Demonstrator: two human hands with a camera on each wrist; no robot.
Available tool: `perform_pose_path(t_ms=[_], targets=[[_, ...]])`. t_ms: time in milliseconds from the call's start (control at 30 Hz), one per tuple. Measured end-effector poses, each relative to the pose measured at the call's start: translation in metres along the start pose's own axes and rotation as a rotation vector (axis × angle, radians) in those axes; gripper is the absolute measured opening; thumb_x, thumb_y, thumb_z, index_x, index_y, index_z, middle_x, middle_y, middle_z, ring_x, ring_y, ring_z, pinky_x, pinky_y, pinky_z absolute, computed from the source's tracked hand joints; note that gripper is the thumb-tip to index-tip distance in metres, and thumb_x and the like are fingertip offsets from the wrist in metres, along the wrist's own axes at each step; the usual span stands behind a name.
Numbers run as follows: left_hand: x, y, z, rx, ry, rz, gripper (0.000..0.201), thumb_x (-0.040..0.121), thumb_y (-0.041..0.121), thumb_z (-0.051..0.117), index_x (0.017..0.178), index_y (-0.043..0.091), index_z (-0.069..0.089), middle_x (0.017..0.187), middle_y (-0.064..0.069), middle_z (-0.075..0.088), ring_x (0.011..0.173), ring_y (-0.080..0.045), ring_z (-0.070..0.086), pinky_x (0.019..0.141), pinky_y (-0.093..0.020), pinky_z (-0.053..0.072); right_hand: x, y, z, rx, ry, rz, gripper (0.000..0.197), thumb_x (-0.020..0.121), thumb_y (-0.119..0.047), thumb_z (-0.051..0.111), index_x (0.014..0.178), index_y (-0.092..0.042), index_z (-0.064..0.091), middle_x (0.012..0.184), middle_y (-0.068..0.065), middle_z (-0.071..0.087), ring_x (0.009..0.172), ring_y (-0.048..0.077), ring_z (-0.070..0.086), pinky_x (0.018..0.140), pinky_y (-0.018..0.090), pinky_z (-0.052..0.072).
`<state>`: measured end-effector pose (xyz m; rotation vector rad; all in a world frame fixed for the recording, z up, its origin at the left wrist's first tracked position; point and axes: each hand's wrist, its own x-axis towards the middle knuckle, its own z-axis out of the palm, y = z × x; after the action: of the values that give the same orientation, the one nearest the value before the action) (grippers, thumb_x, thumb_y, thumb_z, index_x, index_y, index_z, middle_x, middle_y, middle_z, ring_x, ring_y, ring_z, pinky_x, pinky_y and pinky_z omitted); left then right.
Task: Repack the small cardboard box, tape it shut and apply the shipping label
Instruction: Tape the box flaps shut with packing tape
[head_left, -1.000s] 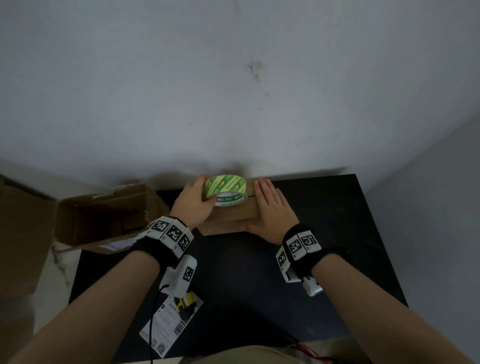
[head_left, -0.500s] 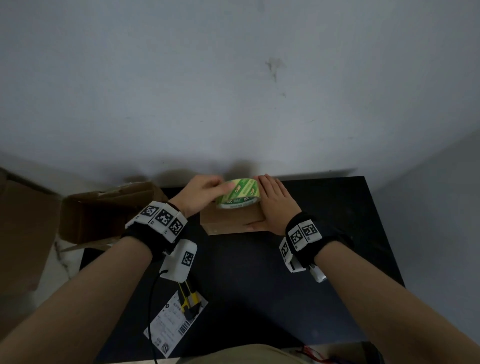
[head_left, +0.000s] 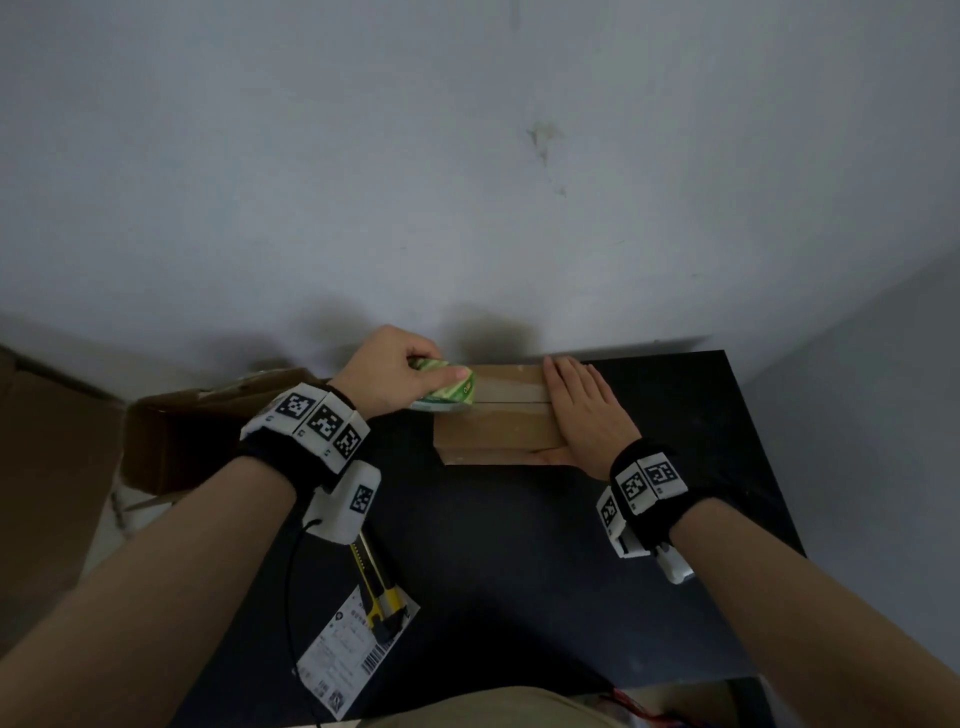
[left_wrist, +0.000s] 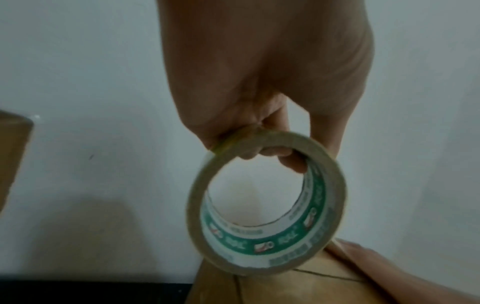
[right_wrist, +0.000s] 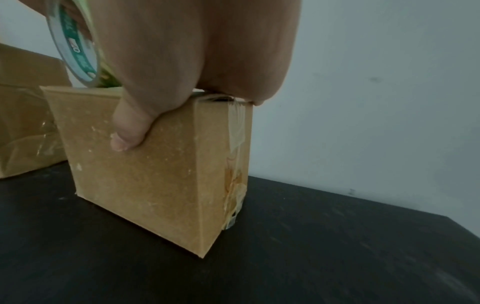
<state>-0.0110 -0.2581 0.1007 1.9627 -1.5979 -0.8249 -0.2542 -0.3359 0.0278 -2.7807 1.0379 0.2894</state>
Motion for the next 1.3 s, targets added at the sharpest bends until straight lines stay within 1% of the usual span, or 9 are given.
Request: perform_pose_path(t_ms=[67, 133, 267, 433, 533, 633, 833, 1067, 1300], targets=[[0.003, -0.001, 0.001, 0.069, 0.012, -0.001, 0.029, 0.080, 0.036, 0.071, 0.069, 0.009, 0.070, 0.059, -0.006, 0.062, 0.050, -0.009, 0.051, 0.048, -0.017, 0.036, -0.003, 0.003, 0.000, 0.005, -0.004, 0.017, 0.118, 0.073, -0.069, 0.057, 0.148, -0.002, -0.004, 0.156, 0.016, 0.008, 0.145, 0.028, 0.008, 0.117, 0.038, 0.000], [0.004, -0.004, 0.002, 0.149, -0.001, -0.016, 0.035, 0.079, 0.042, 0.070, 0.071, 0.008, 0.071, 0.061, -0.009, 0.064, 0.056, -0.021, 0.057, 0.052, -0.030, 0.039, -0.007, 0.005, 0.000, -0.001, -0.008, 0.031, 0.117, 0.074, -0.068, 0.057, 0.148, -0.002, -0.006, 0.156, 0.016, 0.007, 0.145, 0.028, 0.007, 0.117, 0.038, -0.001], [0.007, -0.005, 0.007, 0.260, -0.043, -0.049, 0.040, 0.081, 0.046, 0.066, 0.072, 0.008, 0.070, 0.063, -0.012, 0.064, 0.060, -0.025, 0.057, 0.053, -0.028, 0.036, -0.009, 0.006, 0.001, 0.015, -0.011, 0.044, 0.118, 0.074, -0.066, 0.060, 0.148, -0.002, -0.006, 0.156, 0.016, 0.006, 0.145, 0.028, 0.007, 0.117, 0.037, -0.002], [0.011, -0.005, -0.002, 0.229, -0.138, -0.043, 0.022, 0.088, 0.026, 0.062, 0.081, 0.007, 0.071, 0.074, -0.009, 0.066, 0.069, -0.022, 0.058, 0.061, -0.029, 0.039, -0.009, 0.012, 0.003, 0.022, -0.007, 0.049, 0.119, 0.073, -0.066, 0.060, 0.148, -0.002, -0.005, 0.156, 0.016, 0.008, 0.145, 0.028, 0.008, 0.117, 0.038, 0.000], [0.014, -0.009, 0.001, 0.292, -0.154, -0.057, 0.029, 0.087, 0.029, 0.062, 0.075, 0.004, 0.069, 0.072, -0.016, 0.066, 0.067, -0.028, 0.059, 0.059, -0.033, 0.043, -0.010, 0.013, 0.002, 0.016, -0.015, 0.054, 0.119, 0.073, -0.067, 0.060, 0.148, -0.002, -0.006, 0.156, 0.016, 0.008, 0.145, 0.028, 0.008, 0.118, 0.038, 0.002], [0.016, -0.014, 0.006, 0.332, -0.161, -0.105, 0.031, 0.086, 0.033, 0.062, 0.073, 0.007, 0.071, 0.069, -0.014, 0.065, 0.065, -0.027, 0.059, 0.060, -0.035, 0.046, -0.010, 0.014, 0.003, 0.007, -0.025, 0.061, 0.119, 0.073, -0.067, 0.059, 0.148, -0.001, -0.006, 0.156, 0.017, 0.007, 0.145, 0.029, 0.009, 0.118, 0.039, 0.003], [0.020, -0.015, 0.009, 0.327, -0.183, -0.160, 0.036, 0.087, 0.032, 0.060, 0.067, 0.004, 0.067, 0.060, -0.014, 0.055, 0.057, -0.023, 0.050, 0.051, -0.026, 0.033, -0.009, 0.013, 0.002, 0.008, -0.034, 0.057, 0.118, 0.074, -0.066, 0.059, 0.148, -0.001, -0.007, 0.156, 0.018, 0.007, 0.145, 0.030, 0.008, 0.118, 0.040, 0.002], [0.025, -0.022, 0.016, 0.335, -0.225, -0.182, 0.034, 0.088, 0.034, 0.059, 0.078, 0.005, 0.073, 0.075, -0.020, 0.065, 0.069, -0.029, 0.059, 0.056, -0.029, 0.040, -0.011, 0.013, 0.003, 0.011, -0.035, 0.065, 0.118, 0.075, -0.066, 0.059, 0.148, -0.002, -0.007, 0.156, 0.016, 0.006, 0.145, 0.029, 0.006, 0.117, 0.038, -0.001], [0.026, -0.022, 0.020, 0.306, -0.227, -0.222, 0.029, 0.088, 0.034, 0.059, 0.072, 0.013, 0.071, 0.057, -0.004, 0.053, 0.058, -0.018, 0.049, 0.049, -0.023, 0.031, -0.010, 0.012, 0.000, 0.012, -0.032, 0.067, 0.116, 0.074, -0.066, 0.059, 0.148, -0.004, -0.006, 0.156, 0.015, 0.006, 0.145, 0.028, 0.006, 0.116, 0.037, -0.004]])
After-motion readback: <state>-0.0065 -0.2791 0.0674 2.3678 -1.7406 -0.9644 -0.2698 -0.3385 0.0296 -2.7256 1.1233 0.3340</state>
